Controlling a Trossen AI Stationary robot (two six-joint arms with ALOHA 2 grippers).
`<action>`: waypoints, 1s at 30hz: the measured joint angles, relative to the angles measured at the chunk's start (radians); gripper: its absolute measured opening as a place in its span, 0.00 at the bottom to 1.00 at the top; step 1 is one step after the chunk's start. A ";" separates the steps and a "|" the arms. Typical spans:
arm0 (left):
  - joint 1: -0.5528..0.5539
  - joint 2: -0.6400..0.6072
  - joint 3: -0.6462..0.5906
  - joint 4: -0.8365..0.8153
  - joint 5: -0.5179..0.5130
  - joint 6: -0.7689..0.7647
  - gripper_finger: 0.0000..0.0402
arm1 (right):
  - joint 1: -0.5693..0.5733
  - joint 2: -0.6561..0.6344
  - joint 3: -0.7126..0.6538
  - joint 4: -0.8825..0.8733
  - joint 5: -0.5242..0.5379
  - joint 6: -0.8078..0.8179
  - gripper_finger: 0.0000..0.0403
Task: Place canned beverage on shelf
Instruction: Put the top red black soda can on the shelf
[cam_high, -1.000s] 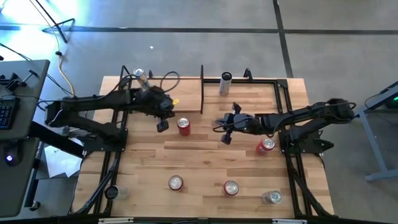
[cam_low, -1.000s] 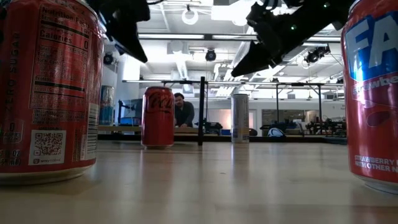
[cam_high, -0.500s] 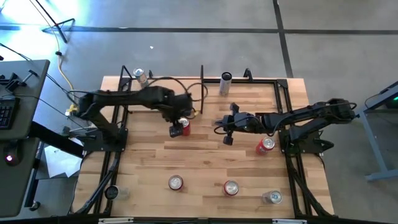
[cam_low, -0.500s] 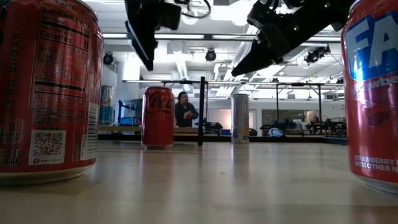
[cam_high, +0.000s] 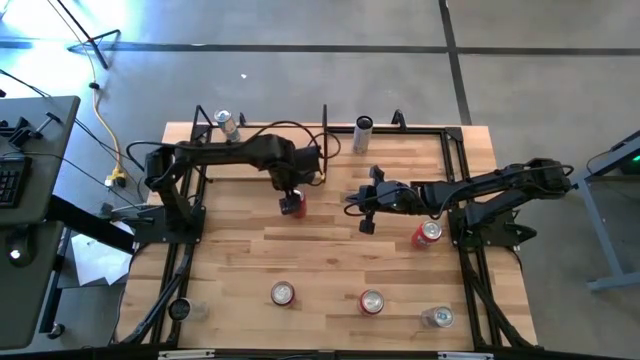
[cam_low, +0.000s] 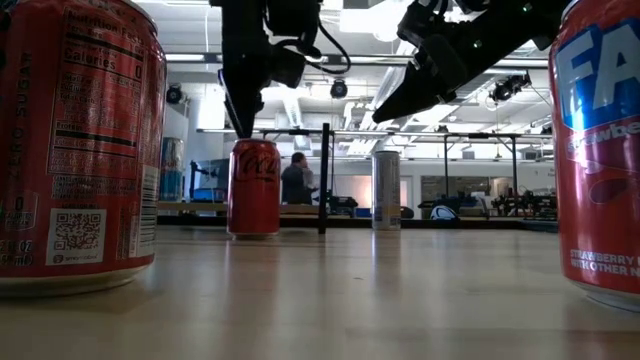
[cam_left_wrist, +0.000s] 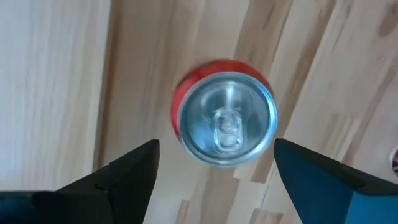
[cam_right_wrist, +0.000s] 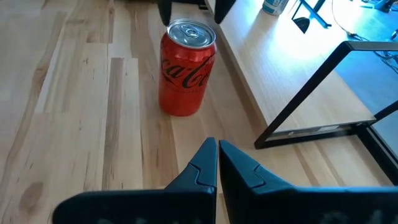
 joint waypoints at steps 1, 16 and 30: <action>0.001 0.000 0.000 0.015 0.000 0.000 0.77 | 0.000 0.000 0.000 0.000 0.000 -0.001 0.00; 0.011 -0.002 -0.030 0.093 0.006 -0.019 0.77 | 0.000 0.000 0.000 0.003 -0.014 -0.010 0.00; 0.019 0.000 -0.002 0.100 0.069 -0.080 0.77 | 0.000 0.001 0.000 0.003 -0.014 -0.010 0.00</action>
